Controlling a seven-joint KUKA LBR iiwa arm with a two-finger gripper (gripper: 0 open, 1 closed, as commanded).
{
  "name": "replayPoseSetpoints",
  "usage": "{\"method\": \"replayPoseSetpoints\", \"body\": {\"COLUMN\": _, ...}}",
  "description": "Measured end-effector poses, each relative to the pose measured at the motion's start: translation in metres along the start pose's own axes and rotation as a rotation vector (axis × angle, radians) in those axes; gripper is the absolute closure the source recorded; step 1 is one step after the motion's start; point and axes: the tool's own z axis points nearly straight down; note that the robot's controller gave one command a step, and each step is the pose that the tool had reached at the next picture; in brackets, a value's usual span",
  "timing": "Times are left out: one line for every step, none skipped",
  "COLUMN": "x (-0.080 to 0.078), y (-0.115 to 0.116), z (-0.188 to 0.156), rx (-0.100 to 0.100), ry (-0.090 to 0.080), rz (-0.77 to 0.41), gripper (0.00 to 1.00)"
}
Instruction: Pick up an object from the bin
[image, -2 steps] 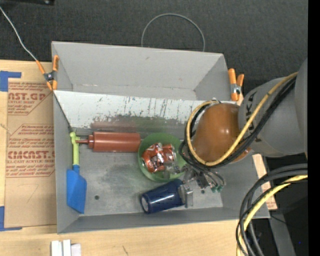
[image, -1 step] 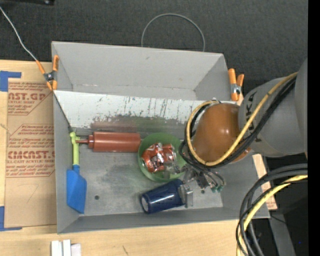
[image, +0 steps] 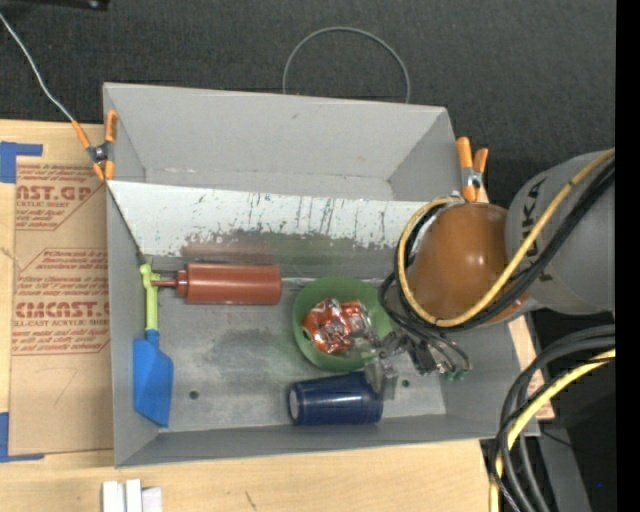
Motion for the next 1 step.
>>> {"method": "replayPoseSetpoints", "body": {"x": -0.0281, "y": 0.02, "z": 0.0122, "rx": 0.009, "ry": -0.014, "rz": -0.186, "gripper": 1.0}}
